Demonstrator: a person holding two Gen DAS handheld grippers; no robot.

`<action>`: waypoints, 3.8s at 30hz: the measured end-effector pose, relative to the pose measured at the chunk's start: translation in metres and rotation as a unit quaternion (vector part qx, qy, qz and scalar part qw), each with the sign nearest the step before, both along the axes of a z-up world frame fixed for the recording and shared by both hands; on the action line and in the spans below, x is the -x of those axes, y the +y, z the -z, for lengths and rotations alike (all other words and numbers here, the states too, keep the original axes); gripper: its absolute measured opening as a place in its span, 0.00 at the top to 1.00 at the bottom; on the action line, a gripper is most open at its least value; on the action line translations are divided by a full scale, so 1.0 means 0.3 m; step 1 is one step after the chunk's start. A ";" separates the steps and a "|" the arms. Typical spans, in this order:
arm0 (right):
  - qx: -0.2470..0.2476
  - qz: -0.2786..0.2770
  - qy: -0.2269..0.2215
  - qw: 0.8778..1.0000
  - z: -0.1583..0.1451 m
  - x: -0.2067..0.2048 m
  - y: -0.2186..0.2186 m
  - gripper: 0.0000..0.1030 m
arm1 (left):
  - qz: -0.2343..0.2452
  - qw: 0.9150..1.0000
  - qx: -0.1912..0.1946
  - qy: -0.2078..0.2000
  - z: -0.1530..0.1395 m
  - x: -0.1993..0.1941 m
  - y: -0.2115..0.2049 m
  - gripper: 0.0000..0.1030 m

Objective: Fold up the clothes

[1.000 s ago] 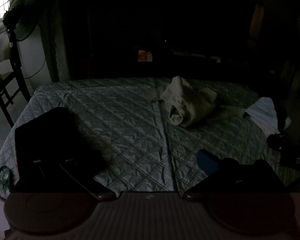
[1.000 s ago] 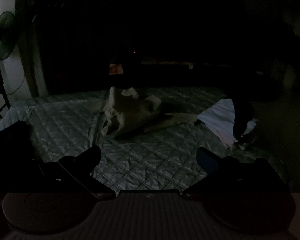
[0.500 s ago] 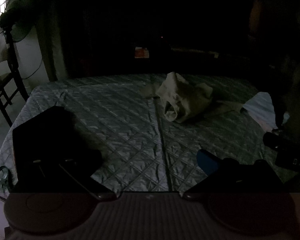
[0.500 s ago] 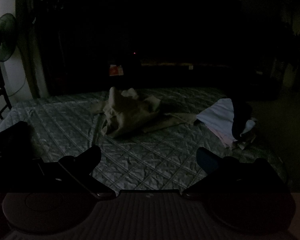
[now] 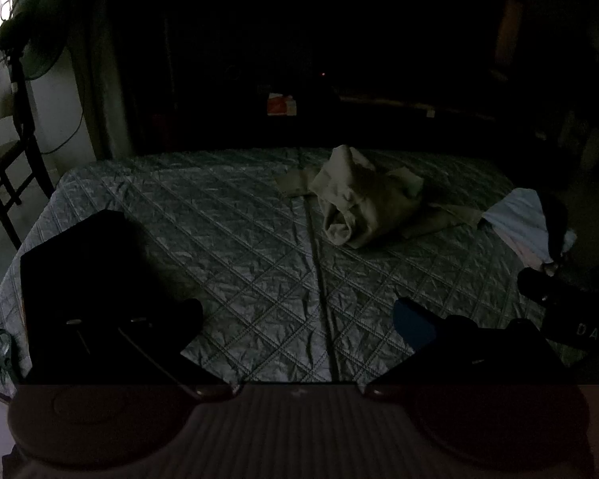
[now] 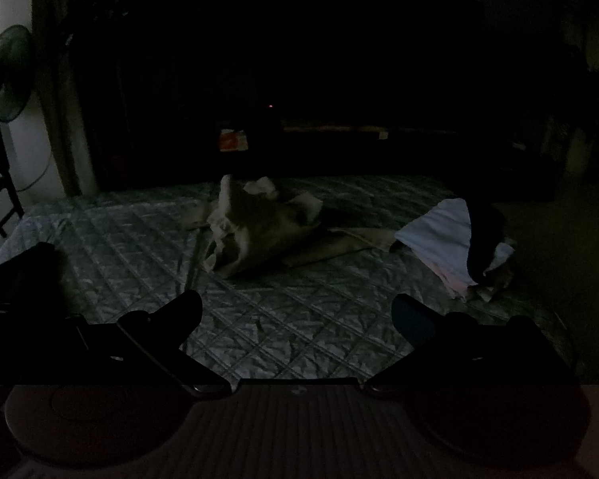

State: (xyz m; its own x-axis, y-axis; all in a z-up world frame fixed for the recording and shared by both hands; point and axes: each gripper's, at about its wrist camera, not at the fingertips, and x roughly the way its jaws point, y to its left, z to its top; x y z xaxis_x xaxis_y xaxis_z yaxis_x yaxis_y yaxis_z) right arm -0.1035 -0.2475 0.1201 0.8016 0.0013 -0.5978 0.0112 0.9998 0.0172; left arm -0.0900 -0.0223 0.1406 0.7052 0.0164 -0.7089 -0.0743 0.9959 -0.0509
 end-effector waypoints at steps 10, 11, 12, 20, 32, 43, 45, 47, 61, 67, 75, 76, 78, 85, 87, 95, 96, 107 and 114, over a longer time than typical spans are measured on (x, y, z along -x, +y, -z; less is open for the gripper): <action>0.003 -0.005 -0.013 1.000 -0.035 -0.014 0.016 0.01 | -0.003 1.000 0.004 -0.004 -0.007 -0.004 -0.007 0.02; 0.004 -0.005 -0.015 1.000 -0.040 -0.015 0.018 0.01 | -0.003 1.000 0.004 -0.004 -0.007 -0.005 -0.010 0.02; 0.004 -0.006 -0.017 1.000 -0.045 -0.017 0.019 0.01 | -0.003 1.000 0.004 -0.004 -0.007 -0.007 -0.011 0.02; 0.007 -0.009 -0.032 0.999 -0.084 -0.031 0.028 0.01 | -0.003 1.000 0.012 -0.016 -0.036 -0.024 -0.022 0.02; 0.003 -0.011 -0.080 0.997 -0.192 -0.053 0.014 0.01 | -0.016 0.998 0.023 -0.049 -0.114 -0.044 -0.012 0.01; 0.012 -0.031 -0.092 0.995 -0.223 -0.070 0.073 0.01 | -0.040 0.998 0.020 -0.049 -0.120 -0.031 0.024 0.01; 0.015 -0.037 -0.093 0.995 -0.227 -0.073 0.092 0.01 | -0.045 0.997 0.022 -0.050 -0.122 -0.026 0.039 0.01; 0.019 -0.044 -0.094 0.994 -0.229 -0.077 0.115 0.01 | -0.050 0.997 0.023 -0.049 -0.120 -0.021 0.054 0.01; 0.025 -0.045 -0.058 0.997 -0.141 -0.133 0.116 0.01 | -0.062 0.998 0.022 -0.021 -0.025 -0.066 0.120 0.01; 0.033 -0.052 -0.042 0.997 -0.076 -0.203 0.115 0.02 | -0.060 0.998 0.028 -0.006 0.060 -0.130 0.166 0.01; 0.037 -0.058 -0.020 0.997 0.066 -0.404 0.138 0.02 | -0.076 0.997 0.009 -0.001 0.178 -0.313 0.283 0.01; 0.039 -0.061 -0.017 0.997 0.088 -0.441 0.146 0.03 | -0.086 0.996 0.006 0.001 0.193 -0.343 0.301 0.01; 0.041 -0.071 -0.010 0.997 0.130 -0.523 0.166 0.04 | -0.107 0.994 0.015 0.005 0.228 -0.401 0.349 0.01; 0.094 -0.123 0.026 0.988 0.320 -0.804 0.316 0.08 | -0.173 0.983 0.066 0.011 0.299 -0.523 0.467 0.02; 0.113 -0.135 0.043 0.983 0.394 -0.868 0.363 0.09 | -0.167 0.984 0.061 0.004 0.294 -0.546 0.470 0.01; 0.075 -0.091 0.114 0.986 0.560 -0.983 0.333 0.88 | -0.195 0.977 0.086 0.031 0.341 -0.563 0.536 0.01; 0.053 -0.083 0.106 0.990 0.540 -0.971 0.307 0.89 | -0.200 0.974 0.098 0.030 0.340 -0.555 0.551 0.01; -0.042 -0.087 -0.050 0.994 0.008 -0.670 0.090 0.93 | -0.173 0.981 0.082 0.006 0.305 -0.525 0.515 0.02; -0.066 -0.101 -0.177 0.977 -0.310 -0.410 -0.059 0.93 | -0.171 0.981 0.088 0.005 0.296 -0.530 0.498 0.02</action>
